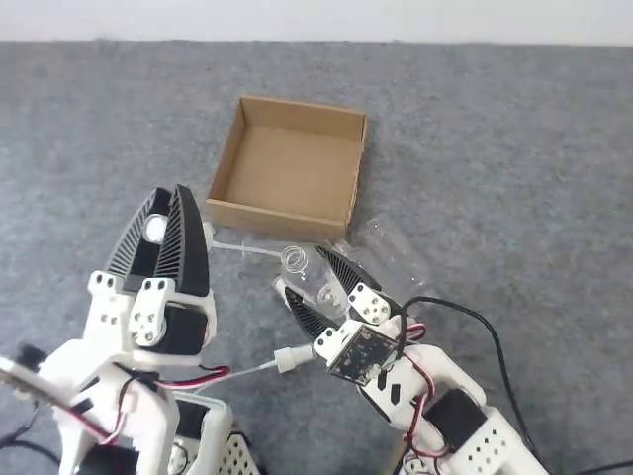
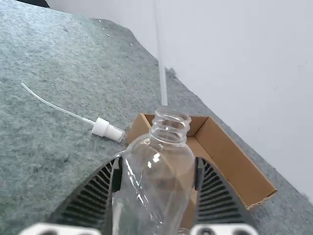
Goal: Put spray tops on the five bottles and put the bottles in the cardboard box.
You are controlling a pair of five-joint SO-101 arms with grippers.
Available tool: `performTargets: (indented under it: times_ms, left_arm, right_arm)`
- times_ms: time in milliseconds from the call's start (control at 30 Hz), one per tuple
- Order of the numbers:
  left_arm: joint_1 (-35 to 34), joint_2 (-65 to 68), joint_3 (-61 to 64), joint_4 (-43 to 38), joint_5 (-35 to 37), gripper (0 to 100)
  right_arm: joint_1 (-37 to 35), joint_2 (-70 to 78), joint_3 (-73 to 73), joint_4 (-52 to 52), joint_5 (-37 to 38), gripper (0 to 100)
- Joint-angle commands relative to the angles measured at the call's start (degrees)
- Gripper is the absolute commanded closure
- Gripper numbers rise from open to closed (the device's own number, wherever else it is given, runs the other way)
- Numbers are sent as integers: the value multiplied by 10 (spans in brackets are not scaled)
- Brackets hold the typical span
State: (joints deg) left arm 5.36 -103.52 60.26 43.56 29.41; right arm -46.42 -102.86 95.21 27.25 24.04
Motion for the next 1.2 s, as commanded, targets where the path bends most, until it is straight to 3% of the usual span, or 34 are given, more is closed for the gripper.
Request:
performTargets:
  times_ms: [0,133,300,1033,1167]
  left_arm:
    - [-2,-10,-21,2,-3,989]
    - [3,-10,-22,1,-2,989]
    - [59,-10,-10,0,-6,989]
    - [68,-10,80,4,-33,988]
    - [98,-10,92,4,-46,988]
  right_arm:
    - [-9,-5,12,0,8,940]
    - [-10,-5,12,0,8,940]
    - [-10,-4,12,0,8,940]
    - [-8,-10,12,14,8,940]
    - [-8,-10,12,14,8,940]
